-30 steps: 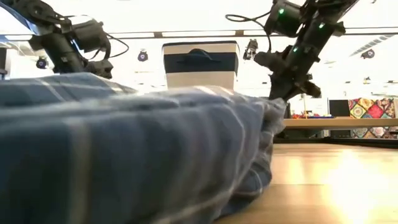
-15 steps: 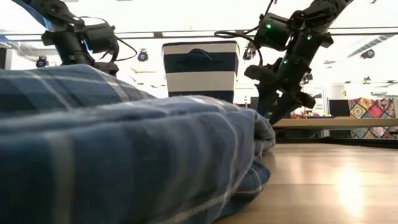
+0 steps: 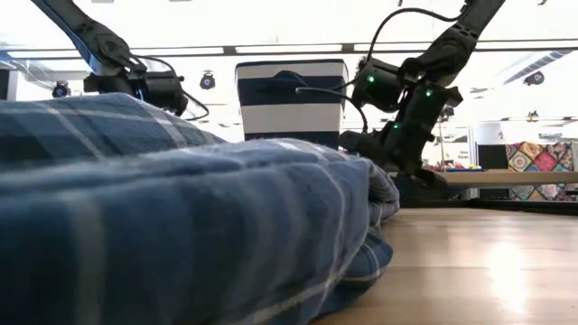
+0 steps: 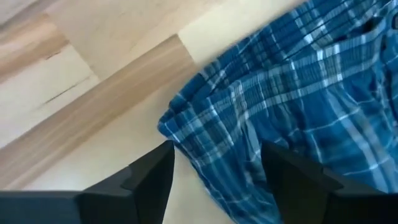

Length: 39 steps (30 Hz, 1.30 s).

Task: Fold Laundry from Bin
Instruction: Fold the blue patterned pants

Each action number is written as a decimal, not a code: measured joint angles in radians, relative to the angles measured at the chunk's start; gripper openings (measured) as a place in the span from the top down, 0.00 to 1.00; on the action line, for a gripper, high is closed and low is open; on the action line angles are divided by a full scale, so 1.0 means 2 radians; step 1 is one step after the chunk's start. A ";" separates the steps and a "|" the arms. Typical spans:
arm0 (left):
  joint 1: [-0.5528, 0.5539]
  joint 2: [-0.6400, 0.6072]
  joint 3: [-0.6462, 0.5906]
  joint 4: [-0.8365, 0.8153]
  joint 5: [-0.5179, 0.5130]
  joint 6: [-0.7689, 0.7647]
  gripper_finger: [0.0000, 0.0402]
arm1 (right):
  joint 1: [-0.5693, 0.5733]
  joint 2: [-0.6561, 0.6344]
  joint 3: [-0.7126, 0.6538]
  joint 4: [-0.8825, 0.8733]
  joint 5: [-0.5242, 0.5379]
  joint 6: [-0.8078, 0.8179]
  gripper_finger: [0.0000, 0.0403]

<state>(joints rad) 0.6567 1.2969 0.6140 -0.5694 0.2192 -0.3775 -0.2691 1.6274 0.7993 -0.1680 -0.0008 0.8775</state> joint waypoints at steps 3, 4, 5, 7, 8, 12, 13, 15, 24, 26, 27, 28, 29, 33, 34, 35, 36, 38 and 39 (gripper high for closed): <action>0.000 0.017 -0.004 0.023 0.000 0.000 0.46 | 0.001 0.013 0.000 0.001 0.001 0.001 0.52; 0.000 0.022 -0.004 0.032 0.000 -0.001 0.47 | 0.001 0.013 0.001 0.001 0.001 0.001 0.53; 0.001 0.027 -0.004 0.039 0.000 -0.002 0.47 | 0.001 0.012 0.001 -0.001 0.001 0.001 0.55; 0.003 0.037 -0.004 0.047 0.000 -0.010 0.48 | 0.001 0.009 0.005 -0.005 0.002 -0.001 0.60; 0.006 0.041 -0.003 0.043 0.000 -0.014 0.49 | 0.001 0.006 0.007 -0.007 0.002 -0.003 0.64; 0.016 0.046 0.006 -0.009 -0.016 -0.020 0.49 | 0.001 -0.001 0.013 -0.007 0.003 -0.007 0.80; 0.017 0.042 0.007 -0.019 -0.028 -0.016 0.48 | 0.001 -0.002 0.014 -0.001 0.000 -0.009 0.84; 0.021 0.034 0.007 -0.038 -0.055 -0.011 0.47 | 0.001 -0.003 0.014 -0.005 -0.001 -0.016 0.92; 0.047 0.027 -0.023 0.020 -0.061 -0.019 0.38 | -0.001 0.001 0.016 -0.046 0.011 -0.033 0.97; 0.044 0.031 -0.024 0.082 -0.030 -0.030 0.37 | -0.005 -0.006 0.016 -0.073 0.020 -0.043 0.97; 0.042 0.032 -0.024 0.096 -0.023 -0.034 0.36 | -0.009 -0.011 0.016 -0.088 0.026 -0.046 0.97; 0.040 0.030 -0.025 0.099 -0.010 -0.038 0.35 | -0.012 -0.015 0.016 -0.104 0.034 -0.049 0.97; 0.040 0.029 -0.025 0.107 -0.001 -0.041 0.35 | -0.016 -0.021 0.017 -0.125 0.046 -0.053 0.97; 0.039 0.028 -0.020 0.084 0.014 -0.031 0.34 | -0.030 -0.047 0.035 -0.235 0.092 -0.077 0.97; 0.039 0.027 -0.018 0.077 0.015 -0.026 0.34 | -0.033 -0.054 0.043 -0.256 0.102 -0.087 0.97; 0.039 0.024 -0.016 0.071 0.015 -0.022 0.34 | -0.034 -0.062 0.053 -0.276 0.114 -0.095 0.97; 0.039 0.022 -0.016 0.069 0.015 -0.021 0.34 | -0.036 -0.070 0.062 -0.295 0.125 -0.102 0.97; 0.038 0.022 -0.020 0.081 0.015 -0.026 0.34 | -0.038 -0.079 0.074 -0.324 0.136 -0.119 0.97; 0.037 0.022 -0.023 0.095 0.018 -0.032 0.34 | -0.040 -0.084 0.080 -0.329 0.138 -0.123 0.97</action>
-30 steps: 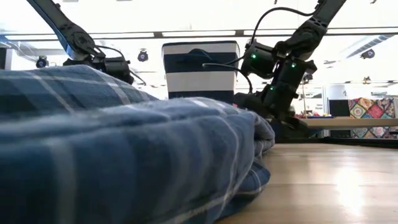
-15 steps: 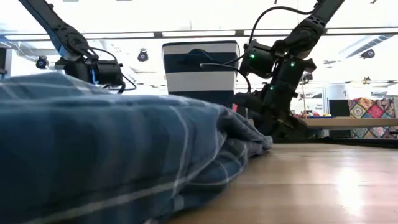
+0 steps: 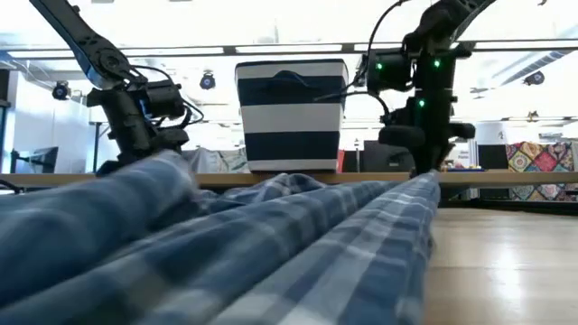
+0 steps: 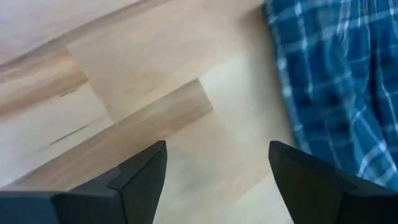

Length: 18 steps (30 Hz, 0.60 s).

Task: Fold Laundry from Bin
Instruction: Fold the blue patterned pants

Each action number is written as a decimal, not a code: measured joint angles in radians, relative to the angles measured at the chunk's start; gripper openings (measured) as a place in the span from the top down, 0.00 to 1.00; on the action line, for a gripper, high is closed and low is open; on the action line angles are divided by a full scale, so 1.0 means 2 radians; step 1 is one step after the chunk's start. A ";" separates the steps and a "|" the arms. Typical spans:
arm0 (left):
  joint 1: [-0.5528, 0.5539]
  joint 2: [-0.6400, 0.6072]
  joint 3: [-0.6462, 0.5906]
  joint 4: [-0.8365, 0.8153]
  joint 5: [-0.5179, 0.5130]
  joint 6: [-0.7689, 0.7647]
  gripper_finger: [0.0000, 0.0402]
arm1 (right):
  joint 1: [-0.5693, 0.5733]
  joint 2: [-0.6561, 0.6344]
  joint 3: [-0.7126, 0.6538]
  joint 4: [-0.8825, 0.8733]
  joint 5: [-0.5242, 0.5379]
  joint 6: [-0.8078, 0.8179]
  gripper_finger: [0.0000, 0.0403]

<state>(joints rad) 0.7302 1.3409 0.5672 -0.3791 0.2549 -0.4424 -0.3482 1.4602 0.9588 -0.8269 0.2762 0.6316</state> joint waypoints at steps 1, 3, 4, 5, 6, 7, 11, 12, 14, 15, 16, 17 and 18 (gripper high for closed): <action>-0.002 0.002 -0.004 0.019 0.006 -0.009 0.34 | -0.002 -0.004 0.005 0.000 0.000 -0.005 0.97; -0.010 0.006 -0.011 0.060 0.035 -0.028 0.34 | -0.004 -0.008 0.013 -0.001 0.001 -0.012 0.97; -0.017 0.008 -0.014 0.075 0.046 -0.036 0.34 | -0.005 -0.008 0.016 -0.003 0.001 -0.013 0.97; -0.026 0.012 -0.016 0.091 0.051 -0.044 0.34 | -0.007 -0.007 0.017 -0.003 0.001 -0.016 0.97; -0.037 0.016 -0.017 0.109 0.049 -0.052 0.34 | -0.007 -0.005 0.017 -0.003 0.001 -0.019 0.97; -0.050 0.021 -0.018 0.119 0.047 -0.057 0.34 | -0.008 -0.003 0.017 -0.003 0.001 -0.021 0.97; -0.099 0.056 -0.016 0.124 0.002 -0.061 0.34 | -0.009 -0.001 0.015 -0.007 -0.003 -0.029 0.97; -0.107 0.064 -0.017 0.125 -0.009 -0.059 0.34 | -0.010 -0.001 0.014 -0.006 -0.003 -0.032 0.97; -0.117 0.076 -0.014 0.122 -0.028 -0.062 0.34 | -0.013 -0.002 0.014 -0.021 -0.003 -0.050 0.97; -0.117 0.077 -0.014 0.121 -0.031 -0.063 0.34 | -0.015 -0.003 0.015 -0.037 -0.002 -0.061 0.97; -0.117 0.077 -0.013 0.116 -0.033 -0.063 0.34 | -0.019 -0.004 0.018 -0.059 0.004 -0.071 0.97; -0.116 0.074 -0.010 0.106 -0.039 -0.060 0.34 | -0.024 -0.005 0.020 -0.082 0.014 -0.082 0.97; -0.114 0.067 -0.006 0.089 -0.050 -0.050 0.34 | -0.029 -0.005 0.023 -0.104 0.026 -0.092 0.97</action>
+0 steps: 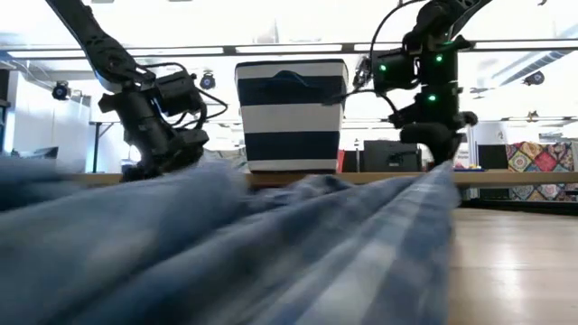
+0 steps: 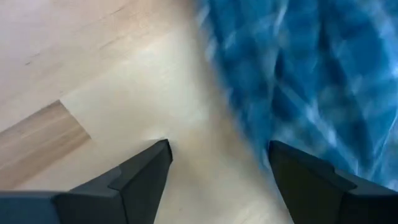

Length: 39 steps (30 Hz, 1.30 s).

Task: Fold Laundry from Bin
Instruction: Fold the blue patterned pants

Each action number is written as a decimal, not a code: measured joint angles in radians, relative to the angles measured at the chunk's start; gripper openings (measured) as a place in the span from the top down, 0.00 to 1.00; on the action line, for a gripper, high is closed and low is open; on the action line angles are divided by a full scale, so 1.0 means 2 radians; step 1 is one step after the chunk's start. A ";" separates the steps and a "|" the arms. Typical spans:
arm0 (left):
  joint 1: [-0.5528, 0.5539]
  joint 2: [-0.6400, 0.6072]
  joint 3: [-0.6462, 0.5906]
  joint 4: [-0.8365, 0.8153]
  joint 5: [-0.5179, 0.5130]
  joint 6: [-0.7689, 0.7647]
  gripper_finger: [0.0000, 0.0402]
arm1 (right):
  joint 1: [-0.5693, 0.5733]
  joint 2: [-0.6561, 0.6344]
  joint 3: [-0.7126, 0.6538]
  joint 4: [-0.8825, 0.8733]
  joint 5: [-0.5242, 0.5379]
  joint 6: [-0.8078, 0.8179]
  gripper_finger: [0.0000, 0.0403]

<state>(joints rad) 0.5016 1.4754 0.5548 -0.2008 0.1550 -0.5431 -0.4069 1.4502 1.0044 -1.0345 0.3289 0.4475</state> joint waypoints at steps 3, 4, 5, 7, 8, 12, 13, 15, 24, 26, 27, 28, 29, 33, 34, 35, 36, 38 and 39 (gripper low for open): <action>0.011 -0.029 0.021 -0.088 -0.061 0.029 0.34 | -0.015 -0.003 0.007 -0.042 0.024 -0.020 0.97; 0.015 -0.036 0.029 -0.116 -0.083 0.039 0.34 | -0.019 -0.005 0.011 -0.041 0.024 -0.024 0.97; 0.018 -0.044 0.039 -0.134 -0.095 0.046 0.34 | -0.020 -0.008 0.016 -0.038 0.023 -0.027 0.97; 0.019 -0.061 0.065 -0.133 -0.093 0.060 0.34 | -0.020 -0.009 0.026 -0.038 0.023 -0.029 0.97; 0.018 -0.067 0.074 -0.127 -0.082 0.067 0.34 | -0.020 -0.010 0.032 -0.037 0.023 -0.031 0.97; -0.016 -0.074 0.080 -0.068 -0.002 0.064 0.34 | -0.020 -0.011 0.056 -0.043 0.021 -0.039 0.97; -0.031 -0.074 0.077 -0.040 0.010 0.061 0.34 | -0.020 -0.012 0.062 -0.047 0.020 -0.044 0.97; -0.073 -0.067 0.066 0.005 0.017 0.070 0.34 | -0.020 -0.014 0.075 -0.049 0.019 -0.052 0.97; -0.258 0.030 0.078 0.126 -0.042 0.139 0.44 | -0.019 -0.017 0.094 -0.043 0.016 -0.054 0.97; -0.255 0.064 0.086 0.129 -0.042 0.136 0.49 | -0.019 -0.017 0.092 -0.044 0.013 -0.055 0.97; -0.253 0.080 0.087 0.130 -0.042 0.136 0.51 | -0.020 -0.017 0.091 -0.047 0.010 -0.061 0.97; -0.251 0.096 0.087 0.122 -0.042 0.136 0.54 | -0.020 -0.017 0.091 -0.051 0.009 -0.067 0.97; -0.250 0.110 0.085 0.119 -0.043 0.139 0.57 | -0.020 -0.017 0.091 -0.056 0.010 -0.079 0.97; -0.247 0.126 0.088 0.056 -0.053 0.165 0.70 | -0.023 -0.017 0.090 -0.092 0.040 -0.115 0.97; -0.248 0.120 0.088 0.029 -0.061 0.174 0.72 | -0.026 -0.017 0.090 -0.098 0.050 -0.121 0.97; -0.248 0.111 0.088 -0.001 -0.071 0.183 0.75 | -0.030 -0.017 0.090 -0.103 0.055 -0.125 0.97; -0.248 0.098 0.088 -0.030 -0.080 0.191 0.77 | -0.034 -0.017 0.090 -0.104 0.057 -0.127 0.97; -0.246 0.064 0.082 -0.091 -0.101 0.205 0.81 | -0.037 -0.018 0.090 -0.103 0.057 -0.128 0.97; -0.244 0.043 0.081 -0.118 -0.113 0.211 0.82 | -0.037 -0.018 0.090 -0.100 0.057 -0.129 0.97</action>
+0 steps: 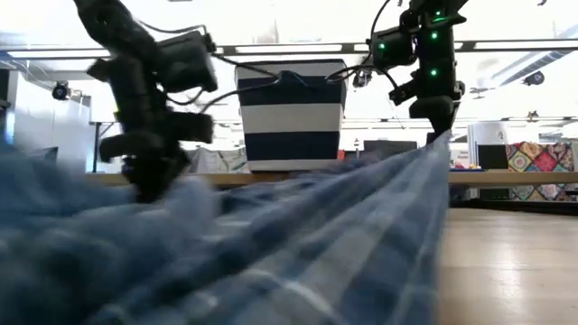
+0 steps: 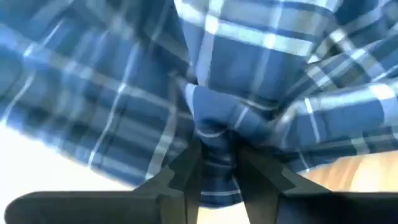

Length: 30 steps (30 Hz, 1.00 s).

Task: Fold Laundry from Bin
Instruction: Fold the blue patterned pants

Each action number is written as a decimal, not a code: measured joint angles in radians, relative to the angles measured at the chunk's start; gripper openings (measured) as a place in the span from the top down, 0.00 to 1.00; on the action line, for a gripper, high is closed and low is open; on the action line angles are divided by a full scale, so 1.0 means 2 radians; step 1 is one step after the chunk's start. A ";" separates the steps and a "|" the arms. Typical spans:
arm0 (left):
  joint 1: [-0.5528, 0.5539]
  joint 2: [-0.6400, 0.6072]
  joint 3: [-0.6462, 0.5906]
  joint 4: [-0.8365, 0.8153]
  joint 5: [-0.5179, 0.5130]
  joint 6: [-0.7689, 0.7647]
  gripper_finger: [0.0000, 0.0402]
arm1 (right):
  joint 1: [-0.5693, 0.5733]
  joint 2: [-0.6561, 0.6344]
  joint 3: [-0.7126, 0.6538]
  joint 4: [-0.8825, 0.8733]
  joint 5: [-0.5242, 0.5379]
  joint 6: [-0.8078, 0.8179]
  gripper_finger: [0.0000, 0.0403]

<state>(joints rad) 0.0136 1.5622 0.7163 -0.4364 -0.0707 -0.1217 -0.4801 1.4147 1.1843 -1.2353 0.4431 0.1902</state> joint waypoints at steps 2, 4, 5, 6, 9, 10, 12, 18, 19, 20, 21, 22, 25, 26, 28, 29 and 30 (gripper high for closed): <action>0.008 -0.041 -0.003 -0.053 -0.027 0.011 0.83 | 0.001 0.000 0.000 0.013 -0.001 0.000 0.97; 0.021 -0.088 -0.003 -0.103 -0.063 0.021 0.83 | 0.001 0.000 -0.002 0.033 -0.013 0.000 0.97; 0.028 -0.109 -0.005 -0.122 -0.083 0.024 0.83 | 0.000 0.000 -0.004 0.049 -0.023 0.005 0.97; 0.036 -0.128 -0.009 -0.141 -0.100 0.029 0.83 | 0.000 0.000 -0.006 0.069 -0.036 0.009 0.97; 0.062 -0.181 -0.017 -0.161 -0.093 0.034 0.83 | 0.001 0.000 -0.012 0.115 -0.091 0.009 0.96; 0.067 -0.196 -0.013 -0.149 -0.073 0.030 0.83 | 0.001 0.000 -0.012 0.121 -0.102 0.009 0.96; 0.071 -0.220 -0.008 -0.126 -0.022 -0.012 0.83 | 0.005 -0.002 -0.012 0.119 -0.113 0.009 0.92; 0.022 -0.228 -0.011 -0.008 0.040 -0.115 0.83 | 0.029 -0.021 -0.015 0.088 -0.117 0.009 0.75; 0.014 -0.219 -0.011 0.001 0.038 -0.124 0.83 | 0.033 -0.025 -0.016 0.082 -0.115 0.010 0.72; 0.006 -0.207 -0.012 0.010 0.037 -0.133 0.83 | 0.036 -0.030 -0.018 0.076 -0.112 0.010 0.69; -0.001 -0.196 -0.012 0.020 0.036 -0.142 0.83 | 0.042 -0.034 -0.020 0.070 -0.105 0.013 0.66; -0.008 -0.184 -0.012 0.031 0.036 -0.152 0.83 | 0.048 -0.040 -0.023 0.065 -0.098 0.017 0.64; -0.025 -0.139 -0.012 0.056 0.040 -0.174 0.82 | 0.070 -0.062 -0.039 0.059 -0.089 0.024 0.58; -0.030 -0.124 -0.012 0.069 0.040 -0.182 0.81 | 0.079 -0.070 -0.047 0.059 -0.089 0.030 0.57; -0.040 -0.095 -0.012 0.098 0.045 -0.200 0.79 | 0.103 -0.087 -0.063 0.062 -0.090 0.056 0.55; -0.045 -0.081 -0.011 0.111 0.050 -0.209 0.78 | 0.118 -0.097 -0.072 0.069 -0.092 0.068 0.55; -0.049 -0.068 -0.011 0.122 0.055 -0.217 0.77 | 0.137 -0.105 -0.083 0.085 -0.099 0.077 0.55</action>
<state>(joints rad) -0.0851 1.4266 0.6933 -0.1933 0.0398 -0.5550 -0.2070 1.2040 1.0178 -1.0645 0.2450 0.3448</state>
